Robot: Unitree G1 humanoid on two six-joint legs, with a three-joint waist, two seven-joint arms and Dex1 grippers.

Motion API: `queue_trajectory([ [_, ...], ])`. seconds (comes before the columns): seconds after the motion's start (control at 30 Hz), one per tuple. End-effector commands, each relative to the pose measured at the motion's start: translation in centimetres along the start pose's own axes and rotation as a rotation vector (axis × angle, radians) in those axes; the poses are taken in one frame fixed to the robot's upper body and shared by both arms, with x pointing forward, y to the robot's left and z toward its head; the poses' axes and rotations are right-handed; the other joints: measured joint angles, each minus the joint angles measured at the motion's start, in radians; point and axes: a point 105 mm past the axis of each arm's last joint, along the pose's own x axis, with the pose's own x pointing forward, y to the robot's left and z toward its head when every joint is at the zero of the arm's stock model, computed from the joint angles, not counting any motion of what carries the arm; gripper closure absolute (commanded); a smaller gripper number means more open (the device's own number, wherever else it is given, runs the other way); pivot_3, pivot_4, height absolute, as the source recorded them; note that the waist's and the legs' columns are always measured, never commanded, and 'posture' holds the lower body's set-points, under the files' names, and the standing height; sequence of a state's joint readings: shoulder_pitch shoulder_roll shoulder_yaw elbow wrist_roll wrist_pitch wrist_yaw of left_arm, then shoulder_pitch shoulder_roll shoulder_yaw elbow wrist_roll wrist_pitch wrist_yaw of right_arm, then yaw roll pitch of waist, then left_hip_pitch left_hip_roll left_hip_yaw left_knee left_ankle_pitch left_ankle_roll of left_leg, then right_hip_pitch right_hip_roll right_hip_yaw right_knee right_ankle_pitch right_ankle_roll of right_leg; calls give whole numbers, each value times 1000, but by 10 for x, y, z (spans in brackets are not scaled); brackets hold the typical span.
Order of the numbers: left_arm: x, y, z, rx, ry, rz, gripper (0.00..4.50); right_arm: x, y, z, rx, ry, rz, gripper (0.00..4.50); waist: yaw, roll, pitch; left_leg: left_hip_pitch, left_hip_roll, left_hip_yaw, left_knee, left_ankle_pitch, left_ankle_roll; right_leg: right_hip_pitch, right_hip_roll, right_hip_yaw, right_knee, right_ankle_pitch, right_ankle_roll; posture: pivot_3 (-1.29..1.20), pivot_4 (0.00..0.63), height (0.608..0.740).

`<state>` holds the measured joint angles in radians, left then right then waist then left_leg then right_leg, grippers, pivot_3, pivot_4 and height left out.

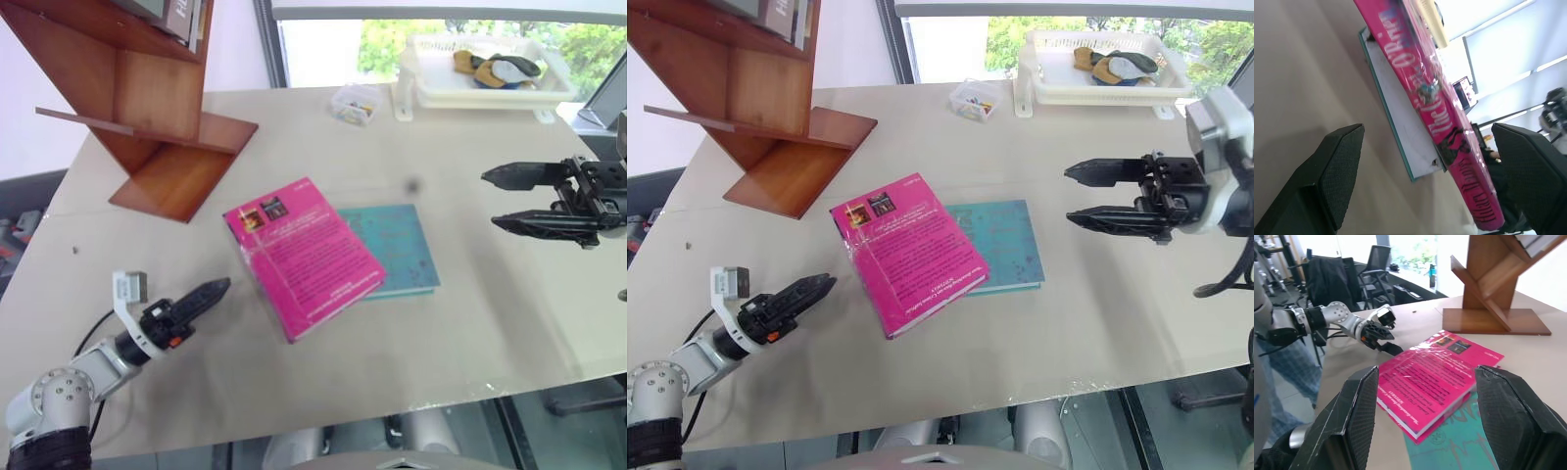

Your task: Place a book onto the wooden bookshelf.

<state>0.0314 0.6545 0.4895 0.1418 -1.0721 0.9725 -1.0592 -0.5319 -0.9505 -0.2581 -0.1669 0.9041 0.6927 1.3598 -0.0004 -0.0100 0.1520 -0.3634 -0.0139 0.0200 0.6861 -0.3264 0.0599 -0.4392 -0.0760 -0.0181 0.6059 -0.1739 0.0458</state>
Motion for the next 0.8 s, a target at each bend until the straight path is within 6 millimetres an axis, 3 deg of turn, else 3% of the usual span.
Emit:
queue_trajectory([
  [0.03, 0, 2, 3, 4, 7, -14, 30, -7, 1, 12, -61, -20, -40, 1354, 0, 0, 0, 0, 0, 0, 0, 0, 0, 0, 0, 0, 0, 0, 0, 0, 150, 740],
  [0.37, 35, 8, -7, -44, 55, -73, 30, -15, -4, 4, -55, 24, -103, 1354, 17, 2, -1, 1, -1, 0, 0, 0, 0, 1, 0, 0, 1, 0, 0, 0, 150, 740],
  [0.53, 68, -5, -12, 23, 69, -110, 30, -16, -4, 4, -56, 18, -115, 1354, 18, 4, -2, 1, -1, 0, 1, 0, 0, 1, -2, 0, 1, 0, 0, 0, 150, 740],
  [0.8, 87, -15, -18, 28, 88, -150, 30, -16, -6, -1, -55, 21, -129, 1354, 14, 4, -2, 1, -1, 0, 1, 0, 0, 1, -1, 1, 0, 0, 0, 0, 150, 740],
])
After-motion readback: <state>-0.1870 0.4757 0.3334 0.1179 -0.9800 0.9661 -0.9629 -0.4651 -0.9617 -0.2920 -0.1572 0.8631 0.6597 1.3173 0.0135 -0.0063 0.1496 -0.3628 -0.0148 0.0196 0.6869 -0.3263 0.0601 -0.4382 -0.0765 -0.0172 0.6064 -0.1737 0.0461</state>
